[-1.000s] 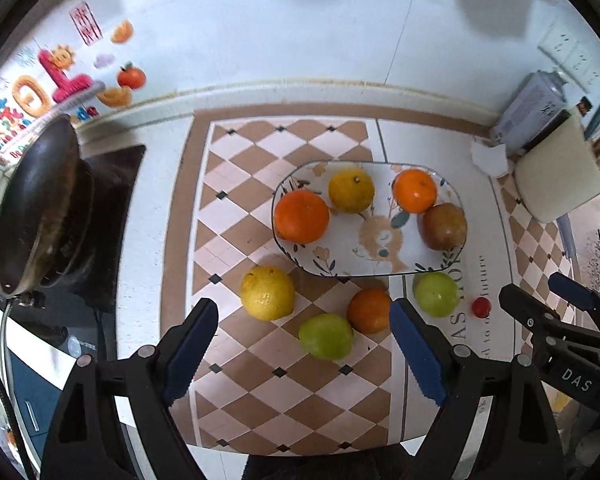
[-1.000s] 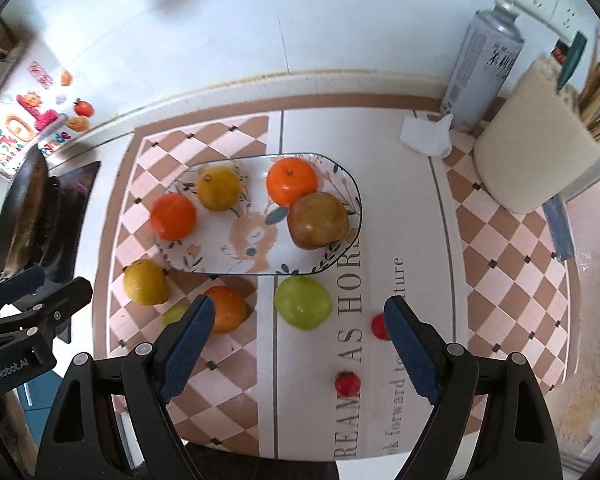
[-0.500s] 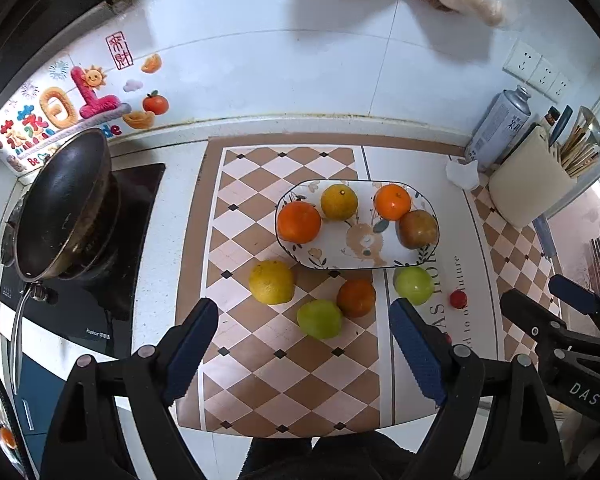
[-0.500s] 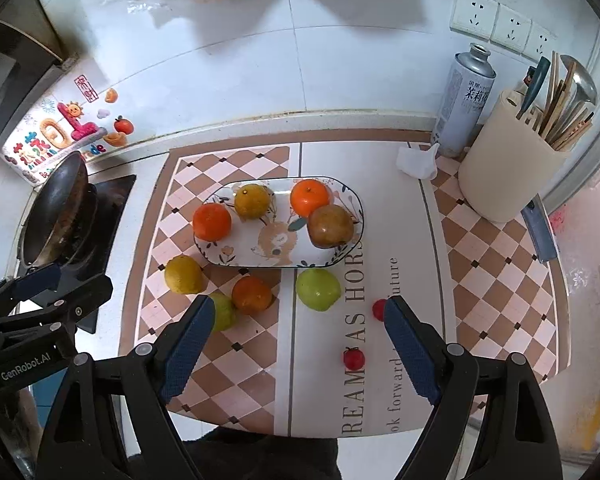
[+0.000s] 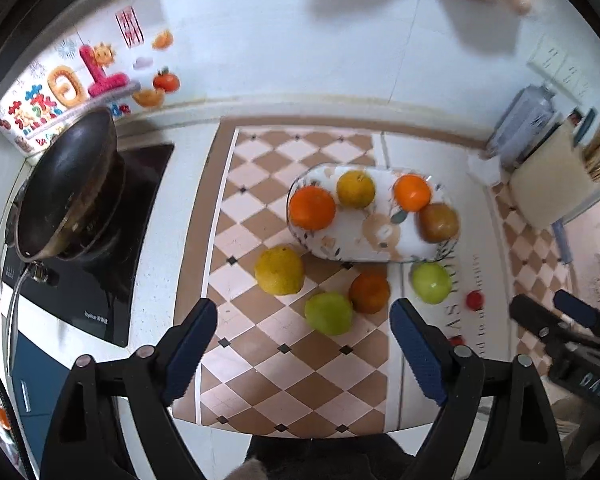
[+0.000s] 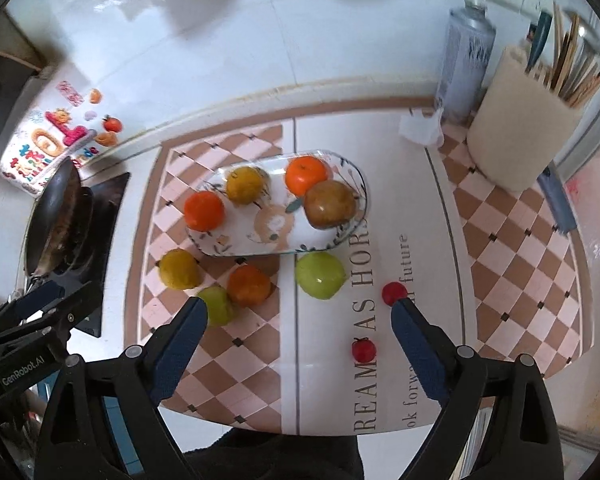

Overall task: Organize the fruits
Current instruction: 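Grasp a green apple with the left gripper while the right gripper grasps another, then carry both green apples onto the plate while both grippers open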

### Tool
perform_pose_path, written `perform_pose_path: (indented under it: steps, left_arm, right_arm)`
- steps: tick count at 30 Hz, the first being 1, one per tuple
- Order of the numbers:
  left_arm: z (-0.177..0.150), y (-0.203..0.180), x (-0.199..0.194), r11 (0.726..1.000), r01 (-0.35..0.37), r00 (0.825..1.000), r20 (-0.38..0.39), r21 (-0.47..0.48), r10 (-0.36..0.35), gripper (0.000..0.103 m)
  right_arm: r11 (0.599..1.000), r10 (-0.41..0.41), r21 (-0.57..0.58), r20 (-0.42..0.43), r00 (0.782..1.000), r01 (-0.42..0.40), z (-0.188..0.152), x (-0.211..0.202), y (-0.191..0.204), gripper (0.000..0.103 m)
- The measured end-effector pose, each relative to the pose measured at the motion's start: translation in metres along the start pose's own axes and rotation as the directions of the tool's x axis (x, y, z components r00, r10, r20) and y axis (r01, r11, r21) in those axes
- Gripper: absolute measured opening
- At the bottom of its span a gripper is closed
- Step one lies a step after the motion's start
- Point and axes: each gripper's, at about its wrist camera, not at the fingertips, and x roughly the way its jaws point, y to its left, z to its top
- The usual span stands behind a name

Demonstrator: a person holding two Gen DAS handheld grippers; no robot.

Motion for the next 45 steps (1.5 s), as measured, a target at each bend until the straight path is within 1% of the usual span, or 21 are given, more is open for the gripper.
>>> perform_pose_path:
  steps: [4, 7, 9, 10, 11, 13, 15, 17, 19, 20, 23, 26, 27, 29, 30, 31, 35, 37, 40, 43, 45]
  left_arm:
    - [0.001, 0.000, 0.041, 0.999, -0.034, 0.996, -0.078, -0.010, 0.033, 0.091]
    - [-0.002, 0.001, 0.075, 0.999, -0.026, 0.986, -0.164, -0.042, 0.019, 0.091]
    - [-0.004, 0.001, 0.098, 0.998, 0.006, 0.975, -0.223, -0.067, -0.021, 0.091]
    - [-0.006, 0.000, 0.112, 0.996, 0.033, 0.965, -0.259, -0.080, -0.052, 0.091]
    - [-0.008, -0.002, 0.121, 0.995, 0.044, 0.956, -0.287, -0.087, -0.068, 0.091]
    - [-0.015, -0.001, 0.142, 0.995, 0.036, 0.938, -0.341, -0.098, -0.068, 0.091]
    - [-0.023, 0.002, 0.155, 0.991, 0.039, 0.927, -0.365, -0.128, -0.083, 0.091]
    - [-0.029, 0.004, 0.162, 0.988, 0.047, 0.923, -0.371, -0.150, -0.100, 0.091]
    - [-0.033, 0.004, 0.168, 0.988, 0.045, 0.924, -0.370, -0.149, -0.098, 0.091]
    - [-0.033, 0.003, 0.171, 0.988, 0.050, 0.924, -0.368, -0.146, -0.102, 0.091]
    - [-0.033, 0.001, 0.176, 0.983, 0.085, 0.920, -0.367, -0.162, -0.140, 0.091]
    - [-0.030, -0.002, 0.178, 0.976, 0.137, 0.917, -0.351, -0.170, -0.190, 0.091]
    - [-0.030, -0.004, 0.178, 0.974, 0.151, 0.917, -0.344, -0.169, -0.202, 0.086]
    - [-0.030, -0.004, 0.176, 0.966, 0.184, 0.917, -0.324, -0.179, -0.235, 0.072]
    - [-0.028, -0.005, 0.175, 0.966, 0.192, 0.916, -0.321, -0.174, -0.240, 0.061]
    - [-0.026, -0.008, 0.175, 0.970, 0.188, 0.918, -0.324, -0.156, -0.230, 0.058]
    - [-0.026, -0.021, 0.172, 0.981, 0.181, 0.931, -0.309, -0.065, -0.192, 0.058]
    - [-0.030, -0.028, 0.167, 0.985, 0.173, 0.932, -0.317, -0.027, -0.173, 0.058]
    - [-0.046, -0.034, 0.157, 0.984, 0.175, 0.925, -0.341, -0.002, -0.166, 0.057]
    - [-0.061, -0.038, 0.153, 0.981, 0.193, 0.919, -0.353, 0.015, -0.175, 0.059]
    - [-0.058, -0.034, 0.160, 0.977, 0.213, 0.906, -0.371, -0.013, -0.202, 0.060]
  right_arm:
    - [0.998, 0.046, 0.037, -0.075, 0.996, -0.043, 0.011, 0.042, -0.020, 0.095]
    - [0.998, 0.051, 0.050, -0.145, 0.988, -0.044, 0.018, 0.083, -0.033, 0.095]
    - [0.996, 0.070, 0.060, -0.170, 0.983, -0.060, 0.020, 0.105, -0.037, 0.095]
    - [0.996, 0.076, 0.065, -0.184, 0.980, -0.065, 0.022, 0.119, -0.039, 0.095]
    - [0.996, 0.077, 0.062, -0.191, 0.979, -0.066, 0.022, 0.128, -0.039, 0.095]
    - [0.998, 0.055, 0.047, -0.200, 0.978, -0.047, 0.024, 0.149, -0.038, 0.095]
    - [0.999, 0.048, 0.026, -0.206, 0.977, -0.044, 0.026, 0.164, -0.034, 0.090]
    - [0.999, 0.041, 0.001, -0.217, 0.975, -0.042, 0.028, 0.180, -0.027, 0.083]
    - [0.999, 0.045, -0.015, -0.228, 0.973, -0.050, 0.029, 0.192, -0.021, 0.076]
    - [0.999, 0.031, -0.031, -0.229, 0.973, -0.039, 0.029, 0.197, -0.018, 0.073]
    - [0.998, 0.032, -0.050, -0.219, 0.975, -0.044, 0.026, 0.203, -0.016, 0.063]
    - [0.996, 0.040, -0.073, -0.231, 0.972, -0.059, 0.018, 0.204, -0.014, 0.063]
    - [0.995, 0.043, -0.078, -0.237, 0.971, -0.063, 0.016, 0.203, -0.013, 0.063]
    - [0.994, 0.053, -0.079, -0.250, 0.967, -0.075, 0.010, 0.203, -0.014, 0.063]
    - [0.994, 0.058, -0.077, -0.255, 0.965, -0.080, 0.007, 0.203, -0.015, 0.063]
    - [0.994, 0.060, -0.077, -0.259, 0.964, -0.083, 0.006, 0.202, -0.014, 0.063]
    - [0.991, 0.049, -0.107, -0.266, 0.963, -0.080, -0.005, 0.197, -0.004, 0.063]
    - [0.990, 0.059, -0.110, -0.285, 0.957, -0.094, -0.011, 0.196, 0.001, 0.063]
    - [0.989, 0.078, -0.097, -0.304, 0.949, -0.112, -0.018, 0.193, 0.003, 0.062]
    - [0.988, 0.093, -0.091, -0.322, 0.942, -0.128, -0.029, 0.191, 0.004, 0.062]
    - [0.988, 0.091, -0.092, -0.320, 0.943, -0.126, -0.033, 0.189, 0.006, 0.062]
